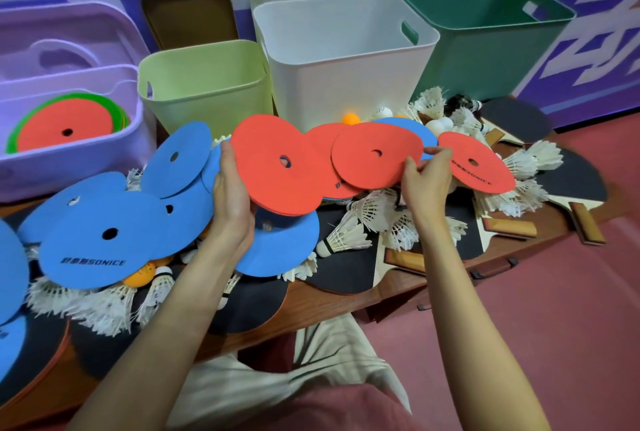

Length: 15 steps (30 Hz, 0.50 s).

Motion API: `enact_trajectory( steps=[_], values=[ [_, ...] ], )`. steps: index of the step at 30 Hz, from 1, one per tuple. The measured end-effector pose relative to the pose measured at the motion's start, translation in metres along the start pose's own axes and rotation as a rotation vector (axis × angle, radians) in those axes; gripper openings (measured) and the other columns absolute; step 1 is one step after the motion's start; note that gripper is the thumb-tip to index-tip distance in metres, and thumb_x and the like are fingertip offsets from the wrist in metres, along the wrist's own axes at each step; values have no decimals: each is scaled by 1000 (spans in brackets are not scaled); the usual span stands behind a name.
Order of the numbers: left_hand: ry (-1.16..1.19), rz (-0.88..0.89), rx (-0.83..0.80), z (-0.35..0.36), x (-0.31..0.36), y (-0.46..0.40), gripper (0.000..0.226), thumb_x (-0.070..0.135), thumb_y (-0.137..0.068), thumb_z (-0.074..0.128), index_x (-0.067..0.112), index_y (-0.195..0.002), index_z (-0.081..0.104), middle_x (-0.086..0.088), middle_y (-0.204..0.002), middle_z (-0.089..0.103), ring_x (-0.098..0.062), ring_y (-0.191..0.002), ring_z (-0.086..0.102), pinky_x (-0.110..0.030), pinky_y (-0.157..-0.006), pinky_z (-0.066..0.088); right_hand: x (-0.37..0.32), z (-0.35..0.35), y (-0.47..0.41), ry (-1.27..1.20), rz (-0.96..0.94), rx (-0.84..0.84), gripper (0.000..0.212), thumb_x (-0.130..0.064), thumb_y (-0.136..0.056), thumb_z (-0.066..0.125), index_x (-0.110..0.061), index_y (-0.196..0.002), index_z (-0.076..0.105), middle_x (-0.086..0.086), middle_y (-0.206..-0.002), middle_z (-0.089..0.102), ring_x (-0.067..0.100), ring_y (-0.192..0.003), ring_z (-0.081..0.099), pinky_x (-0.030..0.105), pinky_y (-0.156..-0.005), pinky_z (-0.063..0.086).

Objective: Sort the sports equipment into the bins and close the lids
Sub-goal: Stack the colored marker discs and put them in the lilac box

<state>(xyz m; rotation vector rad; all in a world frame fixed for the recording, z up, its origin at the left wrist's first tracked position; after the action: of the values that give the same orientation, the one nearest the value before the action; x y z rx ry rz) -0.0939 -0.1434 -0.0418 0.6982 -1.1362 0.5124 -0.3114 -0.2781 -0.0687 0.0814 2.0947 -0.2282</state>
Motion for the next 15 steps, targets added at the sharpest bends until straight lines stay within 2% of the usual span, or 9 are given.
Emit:
enact_trajectory(
  steps=[3, 6, 7, 9, 12, 14, 15],
  values=[
    [3, 5, 39, -5, 2, -3, 50, 48, -101, 31, 18, -137, 48, 0, -125, 61, -12, -109, 61, -31, -94, 50, -6, -2, 5, -68, -18, 6, 25, -3, -93, 44, 2, -116, 38, 13, -101, 53, 22, -87, 53, 36, -79, 42],
    [16, 4, 66, -8, 3, -7, 51, 47, -102, 31, 16, -139, 47, -4, -130, 60, -17, -115, 59, -35, -99, 49, -11, -2, 12, -283, 1, 73, 23, -1, -94, 44, -1, -116, 39, -5, -85, 46, 6, -74, 49, 17, -68, 41],
    [17, 1, 71, -9, 3, -8, 51, 47, -102, 31, 16, -139, 47, -5, -130, 60, -17, -115, 59, -35, -98, 49, -13, -2, 15, -375, 3, 99, 22, -1, -94, 44, -5, -114, 39, -6, -85, 46, 8, -74, 51, 17, -68, 42],
    [24, -9, 78, -9, 3, -10, 52, 48, -102, 30, 15, -139, 47, -5, -130, 60, -18, -114, 60, -35, -97, 49, -18, 1, 21, -555, 22, 94, 21, -1, -93, 46, -15, -108, 38, 0, -91, 52, 13, -73, 56, 25, -67, 46],
    [50, -33, 78, -9, 3, -10, 51, 48, -101, 32, 15, -135, 50, -4, -122, 65, -16, -107, 63, -34, -88, 54, -29, 13, 30, -735, 69, -70, 25, 0, -93, 48, -22, -103, 40, 10, -98, 58, 8, -63, 57, 23, -56, 47],
    [84, -60, 69, -8, 2, -8, 43, 46, -102, 33, 18, -123, 57, 1, -104, 70, -12, -95, 66, -30, -75, 55, -39, 23, 38, -779, 77, -213, 23, 1, -94, 49, -16, -107, 42, 7, -90, 57, 7, -62, 56, 21, -51, 45],
    [105, -80, 51, -7, 2, -7, 39, 46, -102, 32, 21, -115, 59, 3, -97, 71, -12, -92, 66, -31, -74, 55, -42, 29, 43, -781, 78, -276, 24, 2, -94, 49, -14, -110, 42, 4, -86, 55, 5, -60, 55, 20, -48, 45]
  ],
)
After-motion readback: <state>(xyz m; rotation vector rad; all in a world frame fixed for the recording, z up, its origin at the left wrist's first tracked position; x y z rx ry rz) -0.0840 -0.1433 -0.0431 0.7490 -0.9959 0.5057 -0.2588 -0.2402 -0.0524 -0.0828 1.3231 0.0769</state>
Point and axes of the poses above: each hand's wrist, its own y-axis away from the middle knuckle, its own z-axis out of the palm, x = y × z, the point moved 3 cm from there along -y, towards the middle knuckle
